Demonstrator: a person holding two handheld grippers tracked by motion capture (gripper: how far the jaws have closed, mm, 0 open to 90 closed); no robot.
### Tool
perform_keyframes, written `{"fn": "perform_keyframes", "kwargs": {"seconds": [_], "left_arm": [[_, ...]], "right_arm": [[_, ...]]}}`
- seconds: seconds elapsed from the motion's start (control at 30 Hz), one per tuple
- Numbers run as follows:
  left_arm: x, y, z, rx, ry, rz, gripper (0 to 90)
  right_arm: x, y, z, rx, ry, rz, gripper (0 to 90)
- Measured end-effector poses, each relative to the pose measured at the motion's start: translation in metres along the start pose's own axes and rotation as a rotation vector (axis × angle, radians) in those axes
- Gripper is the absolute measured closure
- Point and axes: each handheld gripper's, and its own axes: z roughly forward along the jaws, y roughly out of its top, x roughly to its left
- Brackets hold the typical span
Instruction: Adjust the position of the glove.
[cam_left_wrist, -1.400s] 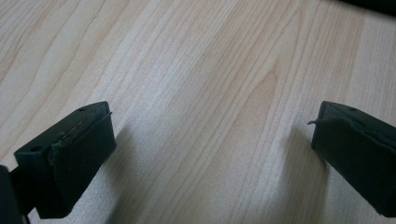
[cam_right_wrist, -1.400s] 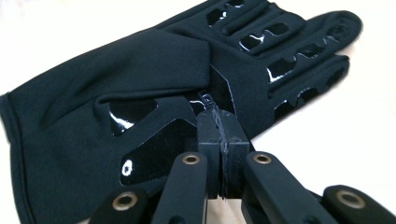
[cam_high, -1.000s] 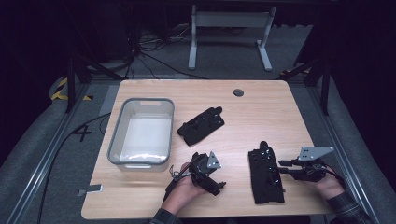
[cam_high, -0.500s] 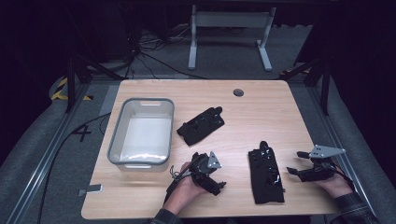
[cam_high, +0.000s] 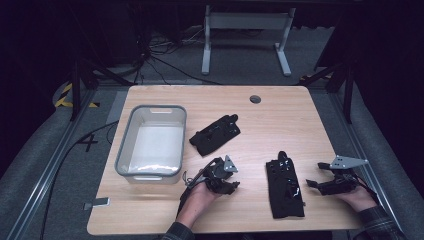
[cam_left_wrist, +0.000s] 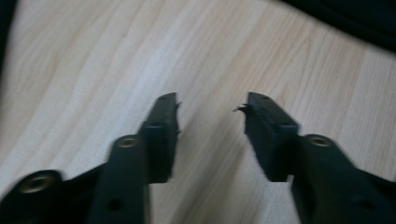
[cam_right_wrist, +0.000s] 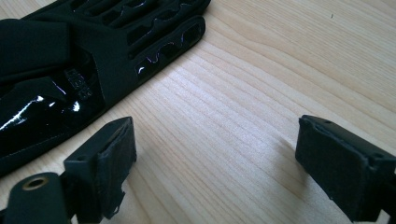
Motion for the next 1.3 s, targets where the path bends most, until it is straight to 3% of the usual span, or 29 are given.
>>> {"fn": "perform_keyframes", "kwargs": {"seconds": [0.2,0.4,0.53,0.83,1.13,1.3], "left_arm": [[0.020,0.014,-0.002,0.011,0.014,-0.052,89.5],[0.038,0.034,-0.003,-0.001,0.079,-0.087,89.8],[0.054,0.046,-0.001,-0.005,0.148,-0.114,89.9],[0.086,0.063,0.015,-0.022,0.210,-0.180,89.9],[0.105,0.065,0.031,0.070,0.311,-0.199,89.9],[0.106,0.061,0.041,0.102,0.305,-0.208,89.9]], "right_arm": [[0.000,0.000,0.000,0.001,0.002,-0.001,12.1],[0.000,0.000,0.000,0.001,0.003,-0.001,12.1],[0.000,0.000,0.000,0.001,0.002,-0.001,12.1],[0.000,0.000,0.000,0.002,0.003,-0.004,12.2],[0.000,0.000,0.000,0.002,0.005,-0.006,12.2],[0.000,0.000,0.000,0.001,0.005,-0.007,12.2]]}}
